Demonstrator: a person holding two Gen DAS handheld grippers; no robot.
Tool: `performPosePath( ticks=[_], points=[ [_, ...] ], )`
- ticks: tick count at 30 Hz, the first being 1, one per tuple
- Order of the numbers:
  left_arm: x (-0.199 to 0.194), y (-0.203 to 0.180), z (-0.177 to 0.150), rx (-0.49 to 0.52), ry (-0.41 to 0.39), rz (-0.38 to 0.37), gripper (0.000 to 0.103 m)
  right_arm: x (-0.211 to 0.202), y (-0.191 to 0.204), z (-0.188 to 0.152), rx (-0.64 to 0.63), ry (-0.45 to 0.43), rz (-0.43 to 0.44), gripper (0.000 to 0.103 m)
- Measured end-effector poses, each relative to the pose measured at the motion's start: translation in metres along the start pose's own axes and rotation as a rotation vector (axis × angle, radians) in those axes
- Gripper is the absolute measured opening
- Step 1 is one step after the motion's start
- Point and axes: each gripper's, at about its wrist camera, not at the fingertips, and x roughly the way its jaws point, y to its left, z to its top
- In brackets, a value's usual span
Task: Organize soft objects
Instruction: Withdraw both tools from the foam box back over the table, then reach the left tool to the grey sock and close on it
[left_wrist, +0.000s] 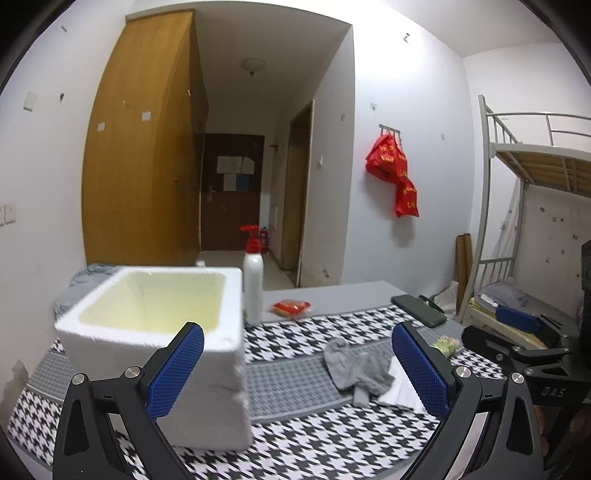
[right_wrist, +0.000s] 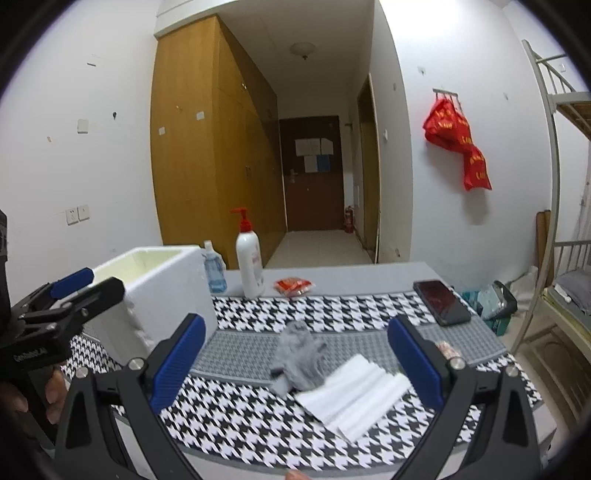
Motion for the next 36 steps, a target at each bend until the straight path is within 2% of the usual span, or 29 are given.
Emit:
performPosePath(
  ticks=[16, 36],
  points=[
    [0.016, -0.032, -0.037, 0.023, 0.086, -0.027, 0.102, 0.004, -0.036, -0.034, 0.037, 0.103, -0.036, 0.101],
    [0.062, -0.053, -0.040, 0.039, 0.176, -0.058, 0.102, 0.021, -0.092, -0.044, 0.087, 0.168, -0.126, 0.101]
  ],
)
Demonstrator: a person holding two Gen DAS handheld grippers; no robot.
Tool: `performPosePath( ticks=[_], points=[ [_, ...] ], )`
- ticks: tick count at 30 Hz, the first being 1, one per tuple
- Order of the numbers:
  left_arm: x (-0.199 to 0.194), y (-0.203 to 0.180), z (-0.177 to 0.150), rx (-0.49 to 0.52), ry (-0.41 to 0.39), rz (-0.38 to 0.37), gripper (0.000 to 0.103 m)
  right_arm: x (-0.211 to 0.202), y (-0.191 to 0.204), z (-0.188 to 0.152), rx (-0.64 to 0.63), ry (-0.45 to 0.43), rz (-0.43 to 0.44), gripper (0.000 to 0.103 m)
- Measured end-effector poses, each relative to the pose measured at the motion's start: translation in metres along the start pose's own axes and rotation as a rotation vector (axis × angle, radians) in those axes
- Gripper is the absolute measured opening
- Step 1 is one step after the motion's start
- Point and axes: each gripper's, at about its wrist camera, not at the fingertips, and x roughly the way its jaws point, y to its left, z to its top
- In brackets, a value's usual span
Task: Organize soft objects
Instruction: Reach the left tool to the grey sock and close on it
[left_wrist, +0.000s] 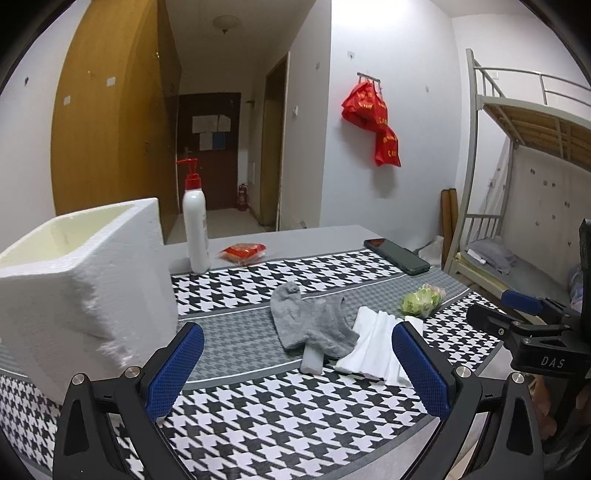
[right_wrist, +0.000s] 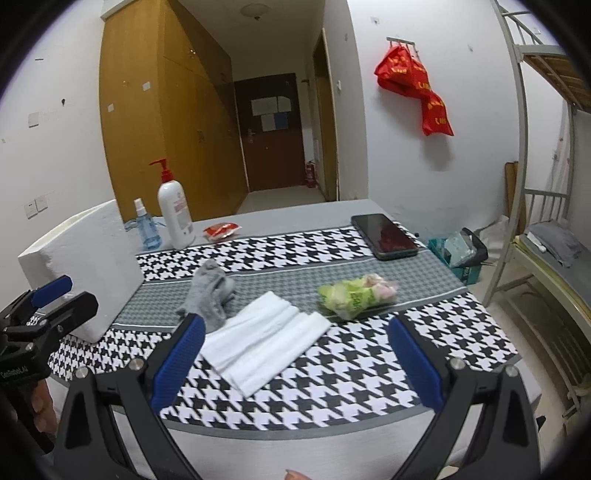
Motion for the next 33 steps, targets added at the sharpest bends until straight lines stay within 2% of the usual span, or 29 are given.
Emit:
performPosePath(
  ticks=[19, 33],
  points=[
    [0.041, -0.003, 0.006, 0.017, 0.091, 0.007, 0.102, 0.022, -0.033, -0.004, 0.025, 0.056, -0.048, 0.101],
    [0.076, -0.009, 0.008, 0.040, 0.147, -0.009, 0.102, 0.040, -0.035, -0.005, 0.021, 0.107, -0.064, 0.101]
  ],
)
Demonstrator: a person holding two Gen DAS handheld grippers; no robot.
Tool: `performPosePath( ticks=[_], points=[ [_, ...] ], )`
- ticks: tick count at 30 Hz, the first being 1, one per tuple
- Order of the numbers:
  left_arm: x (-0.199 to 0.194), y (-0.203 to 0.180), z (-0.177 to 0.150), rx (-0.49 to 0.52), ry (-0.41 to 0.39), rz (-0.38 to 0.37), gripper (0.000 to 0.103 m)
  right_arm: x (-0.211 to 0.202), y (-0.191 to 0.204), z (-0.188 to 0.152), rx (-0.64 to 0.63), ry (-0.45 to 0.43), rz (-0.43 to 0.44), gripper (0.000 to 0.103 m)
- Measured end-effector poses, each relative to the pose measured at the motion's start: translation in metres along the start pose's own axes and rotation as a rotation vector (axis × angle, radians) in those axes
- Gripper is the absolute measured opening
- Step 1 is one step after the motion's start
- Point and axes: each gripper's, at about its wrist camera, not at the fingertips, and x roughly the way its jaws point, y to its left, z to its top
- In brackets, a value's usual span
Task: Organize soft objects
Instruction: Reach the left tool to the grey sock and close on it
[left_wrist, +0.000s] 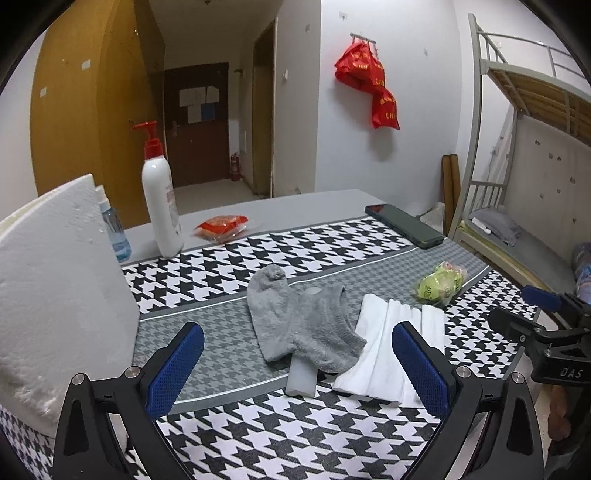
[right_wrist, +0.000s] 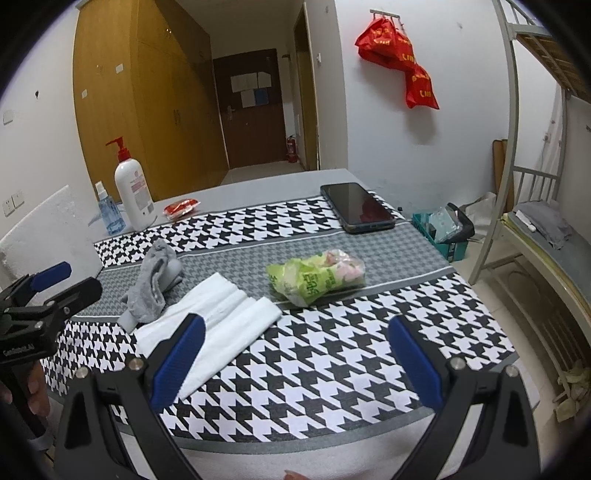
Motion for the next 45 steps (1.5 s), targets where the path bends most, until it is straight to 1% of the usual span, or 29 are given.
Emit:
performPosePath(
  ticks=[5, 10, 13, 16, 18, 20, 22, 24, 26, 28, 30, 32, 33, 35, 36, 37, 38, 39, 41, 43, 45],
  points=[
    [0.016, 0.002, 0.007, -0.015, 0.055, -0.012, 0.102, 0.006, 0.001, 0.004, 0.003, 0.009, -0.003, 0.101],
    [0.027, 0.000, 0.014, 0.007, 0.067, -0.002, 0.102, 0.013, 0.003, 0.007, 0.013, 0.018, 0.004, 0.101],
    [0.036, -0.004, 0.017, 0.032, 0.083, -0.029, 0.102, 0.016, 0.005, 0.008, 0.013, 0.022, 0.013, 0.101],
    [0.045, -0.003, 0.017, 0.021, 0.101, -0.056, 0.102, 0.018, 0.007, 0.008, 0.009, 0.025, 0.016, 0.101],
    [0.050, 0.000, 0.018, -0.002, 0.112, -0.073, 0.096, 0.020, 0.007, 0.007, 0.009, 0.034, 0.018, 0.101],
    [0.057, 0.006, 0.019, -0.032, 0.141, -0.093, 0.088, 0.022, 0.007, 0.007, 0.006, 0.040, 0.018, 0.101],
    [0.061, 0.008, 0.018, -0.041, 0.165, -0.100, 0.080, 0.023, 0.009, 0.008, 0.002, 0.045, 0.017, 0.101],
    [0.069, 0.010, 0.016, -0.040, 0.203, -0.093, 0.075, 0.025, 0.010, 0.009, -0.003, 0.049, 0.017, 0.101],
    [0.074, 0.011, 0.013, -0.044, 0.228, -0.105, 0.065, 0.025, 0.012, 0.010, -0.010, 0.051, 0.014, 0.101],
    [0.075, 0.010, 0.012, -0.038, 0.229, -0.121, 0.063, 0.027, 0.014, 0.011, -0.015, 0.055, 0.012, 0.101],
    [0.074, 0.008, 0.011, -0.029, 0.223, -0.132, 0.056, 0.028, 0.016, 0.011, -0.019, 0.058, 0.010, 0.101],
    [0.074, 0.010, 0.011, -0.039, 0.226, -0.158, 0.046, 0.031, 0.018, 0.011, -0.020, 0.064, 0.015, 0.101],
    [0.073, 0.012, 0.011, -0.047, 0.220, -0.160, 0.042, 0.031, 0.019, 0.011, -0.020, 0.067, 0.017, 0.101],
    [0.070, 0.014, 0.011, -0.049, 0.207, -0.163, 0.032, 0.033, 0.022, 0.010, -0.023, 0.071, 0.023, 0.101],
    [0.070, 0.014, 0.011, -0.048, 0.208, -0.170, 0.029, 0.034, 0.024, 0.009, -0.024, 0.074, 0.024, 0.101],
    [0.069, 0.015, 0.010, -0.047, 0.212, -0.176, 0.023, 0.036, 0.025, 0.009, -0.025, 0.079, 0.025, 0.101],
    [0.070, 0.016, 0.009, -0.050, 0.216, -0.183, 0.019, 0.037, 0.026, 0.009, -0.025, 0.081, 0.027, 0.101],
    [0.070, 0.017, 0.009, -0.056, 0.216, -0.188, 0.018, 0.037, 0.027, 0.008, -0.026, 0.082, 0.029, 0.101],
    [0.068, 0.019, 0.009, -0.070, 0.208, -0.202, 0.012, 0.036, 0.030, 0.008, -0.030, 0.079, 0.036, 0.101],
    [0.065, 0.022, 0.010, -0.084, 0.195, -0.210, 0.012, 0.036, 0.031, 0.008, -0.031, 0.078, 0.041, 0.101],
    [0.059, 0.027, 0.013, -0.100, 0.164, -0.208, 0.012, 0.035, 0.034, 0.008, -0.034, 0.078, 0.045, 0.101]
  ],
)
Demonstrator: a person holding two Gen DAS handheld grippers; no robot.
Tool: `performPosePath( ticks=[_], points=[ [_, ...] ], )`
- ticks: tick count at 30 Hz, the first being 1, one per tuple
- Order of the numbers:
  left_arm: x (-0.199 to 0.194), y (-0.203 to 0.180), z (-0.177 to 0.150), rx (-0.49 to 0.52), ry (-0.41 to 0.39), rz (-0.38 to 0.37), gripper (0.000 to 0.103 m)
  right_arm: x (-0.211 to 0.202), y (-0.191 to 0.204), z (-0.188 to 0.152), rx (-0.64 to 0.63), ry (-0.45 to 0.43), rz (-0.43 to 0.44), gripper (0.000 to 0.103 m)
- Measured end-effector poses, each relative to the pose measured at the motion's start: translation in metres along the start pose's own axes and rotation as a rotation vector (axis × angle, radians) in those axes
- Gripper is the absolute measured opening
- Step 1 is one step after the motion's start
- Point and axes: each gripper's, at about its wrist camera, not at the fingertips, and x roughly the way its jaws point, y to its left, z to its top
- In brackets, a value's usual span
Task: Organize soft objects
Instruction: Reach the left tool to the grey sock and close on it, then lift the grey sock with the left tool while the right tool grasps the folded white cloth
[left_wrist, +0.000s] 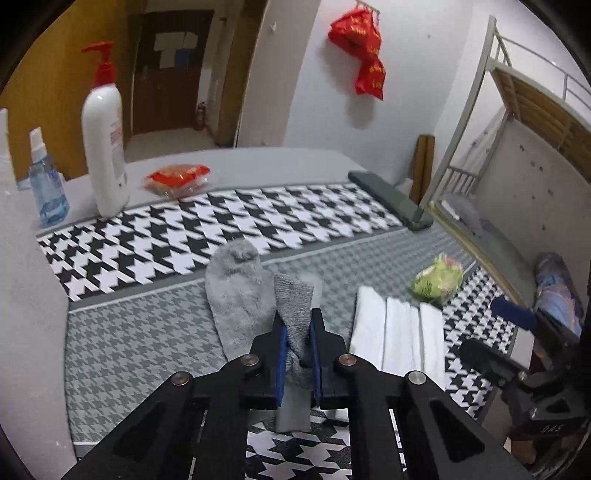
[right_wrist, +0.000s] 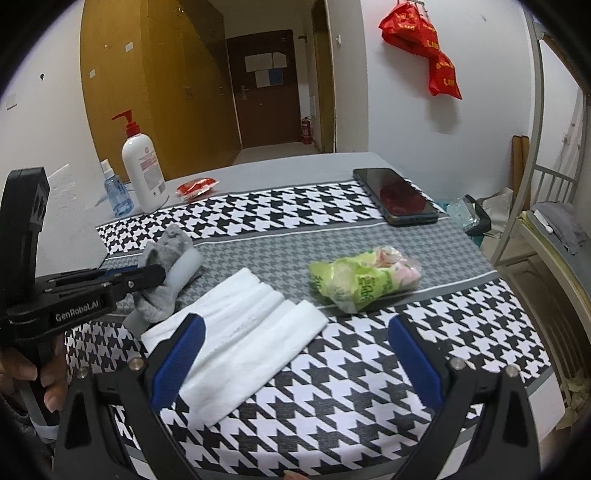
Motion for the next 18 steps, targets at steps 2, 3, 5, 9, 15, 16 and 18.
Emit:
performPosePath(
  ticks=[2, 3, 5, 9, 15, 16, 18],
  points=[
    [-0.009, 0.005, 0.002, -0.019, -0.028, 0.000, 0.012, -0.001, 0.002, 0.000, -0.006, -0.001, 0.000, 0.101],
    [-0.012, 0.007, 0.004, -0.024, -0.042, 0.010, 0.012, -0.001, 0.003, 0.001, -0.007, -0.002, 0.000, 0.101],
    [-0.020, 0.013, 0.007, -0.040, -0.077, 0.041, 0.012, -0.002, 0.005, 0.001, -0.011, -0.004, 0.000, 0.101],
    [-0.022, 0.025, 0.010, -0.069, -0.084, 0.066, 0.012, -0.004, 0.008, 0.002, -0.021, -0.006, 0.001, 0.101],
    [-0.009, 0.037, 0.007, -0.110, -0.027, 0.182, 0.012, -0.005, 0.016, 0.004, -0.036, -0.008, 0.013, 0.101],
    [-0.008, 0.038, 0.007, -0.108, -0.022, 0.190, 0.014, -0.005, 0.017, 0.003, -0.039, -0.008, 0.015, 0.101],
    [-0.006, 0.038, 0.006, -0.108, -0.014, 0.206, 0.020, -0.005, 0.018, 0.003, -0.040, -0.008, 0.016, 0.101]
  ],
)
